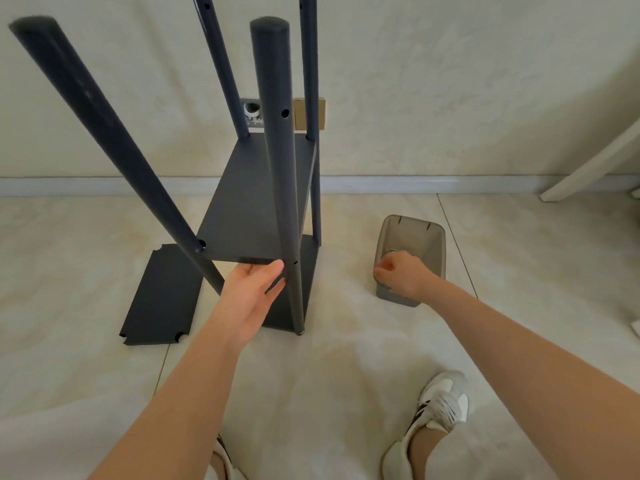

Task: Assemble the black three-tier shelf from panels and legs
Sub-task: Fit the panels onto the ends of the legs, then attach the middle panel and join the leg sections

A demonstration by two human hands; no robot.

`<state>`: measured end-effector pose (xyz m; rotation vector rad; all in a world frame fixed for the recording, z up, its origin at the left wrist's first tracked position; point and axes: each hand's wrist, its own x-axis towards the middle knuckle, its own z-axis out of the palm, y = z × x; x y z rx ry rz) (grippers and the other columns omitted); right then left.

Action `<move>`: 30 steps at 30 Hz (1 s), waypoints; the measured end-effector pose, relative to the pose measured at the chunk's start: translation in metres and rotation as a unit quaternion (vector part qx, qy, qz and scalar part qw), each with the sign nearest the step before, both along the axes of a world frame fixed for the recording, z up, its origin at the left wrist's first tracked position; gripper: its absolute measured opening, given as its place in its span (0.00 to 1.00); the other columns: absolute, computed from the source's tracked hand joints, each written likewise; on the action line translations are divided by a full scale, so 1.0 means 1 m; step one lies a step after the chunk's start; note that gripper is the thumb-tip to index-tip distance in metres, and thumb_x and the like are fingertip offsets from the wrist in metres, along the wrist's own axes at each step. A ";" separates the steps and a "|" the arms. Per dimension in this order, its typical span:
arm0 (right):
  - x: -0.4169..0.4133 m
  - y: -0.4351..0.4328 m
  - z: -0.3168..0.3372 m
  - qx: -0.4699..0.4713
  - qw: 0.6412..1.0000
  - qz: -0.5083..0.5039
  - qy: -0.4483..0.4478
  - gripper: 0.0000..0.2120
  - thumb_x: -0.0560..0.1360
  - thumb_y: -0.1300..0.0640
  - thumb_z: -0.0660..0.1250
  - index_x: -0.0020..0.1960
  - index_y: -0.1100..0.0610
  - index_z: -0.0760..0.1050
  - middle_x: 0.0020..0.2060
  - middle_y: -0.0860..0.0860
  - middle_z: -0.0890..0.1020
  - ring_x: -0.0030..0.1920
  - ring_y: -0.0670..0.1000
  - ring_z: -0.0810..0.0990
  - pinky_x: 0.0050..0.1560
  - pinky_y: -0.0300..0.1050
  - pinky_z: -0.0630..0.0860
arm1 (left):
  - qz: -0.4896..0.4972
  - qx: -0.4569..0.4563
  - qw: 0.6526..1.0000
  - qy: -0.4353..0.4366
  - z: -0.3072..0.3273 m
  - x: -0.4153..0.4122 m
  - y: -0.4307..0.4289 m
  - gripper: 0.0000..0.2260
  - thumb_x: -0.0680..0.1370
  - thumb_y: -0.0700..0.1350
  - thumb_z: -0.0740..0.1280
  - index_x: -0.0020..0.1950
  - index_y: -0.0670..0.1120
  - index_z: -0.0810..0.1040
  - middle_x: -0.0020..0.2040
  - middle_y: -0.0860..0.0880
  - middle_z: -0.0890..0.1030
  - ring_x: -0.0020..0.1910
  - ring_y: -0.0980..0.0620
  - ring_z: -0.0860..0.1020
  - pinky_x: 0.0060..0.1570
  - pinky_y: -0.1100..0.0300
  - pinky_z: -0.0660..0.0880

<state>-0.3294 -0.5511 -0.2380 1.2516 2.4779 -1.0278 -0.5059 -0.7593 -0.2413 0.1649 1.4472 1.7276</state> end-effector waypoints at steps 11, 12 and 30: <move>-0.012 0.042 -0.091 0.058 0.984 0.038 -0.164 0.16 0.82 0.53 0.59 0.62 0.65 0.72 0.59 0.61 0.78 0.58 0.62 0.77 0.55 0.49 0.72 | 0.018 0.020 1.000 0.007 -0.007 0.005 0.004 0.09 0.81 0.35 0.66 0.58 0.46 0.79 0.54 0.47 0.85 0.55 0.52 0.84 0.52 0.62 0.81; -0.014 0.042 -0.097 0.063 0.983 0.043 -0.168 0.18 0.82 0.53 0.60 0.65 0.65 0.71 0.62 0.61 0.77 0.61 0.62 0.76 0.58 0.51 0.72 | 0.017 0.023 1.000 0.006 -0.007 0.004 0.005 0.09 0.80 0.35 0.66 0.58 0.46 0.79 0.54 0.48 0.85 0.55 0.52 0.84 0.50 0.63 0.82; -0.013 0.046 -0.139 0.068 0.976 0.105 -0.176 0.08 0.82 0.62 0.58 0.58 0.61 0.73 0.55 0.58 0.78 0.54 0.59 0.78 0.52 0.51 0.75 | 0.017 0.030 0.999 0.011 -0.011 0.005 0.004 0.07 0.78 0.36 0.68 0.47 0.48 0.81 0.45 0.49 0.84 0.53 0.53 0.85 0.49 0.63 0.81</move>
